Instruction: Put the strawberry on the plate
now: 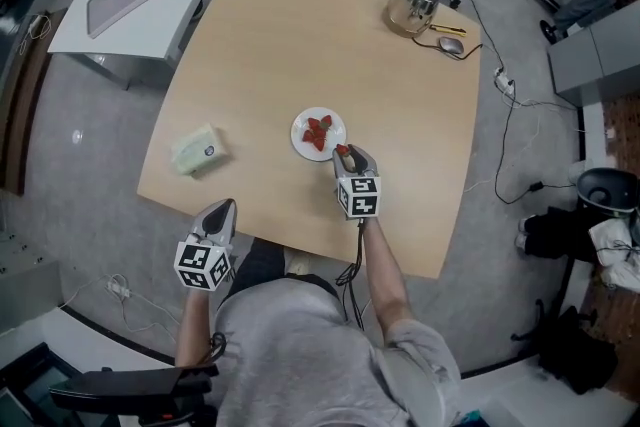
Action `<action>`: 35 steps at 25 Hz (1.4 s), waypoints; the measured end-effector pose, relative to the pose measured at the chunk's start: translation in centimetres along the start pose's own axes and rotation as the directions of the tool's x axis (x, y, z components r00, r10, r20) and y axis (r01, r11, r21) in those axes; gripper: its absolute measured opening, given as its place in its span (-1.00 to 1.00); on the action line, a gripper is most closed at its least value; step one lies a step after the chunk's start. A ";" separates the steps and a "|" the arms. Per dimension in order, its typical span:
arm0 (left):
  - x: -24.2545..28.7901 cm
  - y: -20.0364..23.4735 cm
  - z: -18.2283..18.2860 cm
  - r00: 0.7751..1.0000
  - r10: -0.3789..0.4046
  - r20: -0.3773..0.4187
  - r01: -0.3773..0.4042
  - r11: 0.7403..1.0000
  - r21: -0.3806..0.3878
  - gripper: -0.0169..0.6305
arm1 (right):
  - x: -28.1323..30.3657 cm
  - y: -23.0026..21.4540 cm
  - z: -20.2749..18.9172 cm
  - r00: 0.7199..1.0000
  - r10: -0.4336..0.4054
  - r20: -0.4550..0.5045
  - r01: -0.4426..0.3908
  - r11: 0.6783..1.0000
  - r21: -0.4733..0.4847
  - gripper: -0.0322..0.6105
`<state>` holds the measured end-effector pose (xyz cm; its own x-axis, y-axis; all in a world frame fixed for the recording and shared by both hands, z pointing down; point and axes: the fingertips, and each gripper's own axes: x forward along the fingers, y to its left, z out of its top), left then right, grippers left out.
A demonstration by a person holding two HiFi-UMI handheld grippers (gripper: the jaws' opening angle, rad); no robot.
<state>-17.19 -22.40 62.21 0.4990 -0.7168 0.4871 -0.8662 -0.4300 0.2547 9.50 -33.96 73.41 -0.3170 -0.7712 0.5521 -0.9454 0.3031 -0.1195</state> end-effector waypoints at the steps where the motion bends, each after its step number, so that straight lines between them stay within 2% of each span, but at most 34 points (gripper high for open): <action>1: 0.1 0.2 0.0 1.000 0.003 -0.001 -0.003 1.000 -0.003 -0.89 | 0.4 0.0 -0.1 1.000 0.001 -0.005 -0.001 1.000 -0.001 -0.44; 16: 2.7 2.0 -0.2 0.999 0.015 -0.043 -0.017 0.999 -0.039 -0.89 | 4.9 -0.4 -0.8 0.998 0.026 -0.056 -0.026 1.000 -0.003 -0.44; 35: 2.9 2.5 -0.6 0.999 0.023 -0.049 -0.026 0.998 -0.052 -0.89 | 6.0 -0.2 -1.3 0.995 0.040 -0.091 -0.042 0.999 -0.019 -0.43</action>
<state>-17.91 -25.20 64.73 0.4771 -0.6984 0.5335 -0.8789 -0.3826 0.2851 7.87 -37.94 77.82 -0.3465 -0.7041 0.6199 -0.9296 0.3461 -0.1266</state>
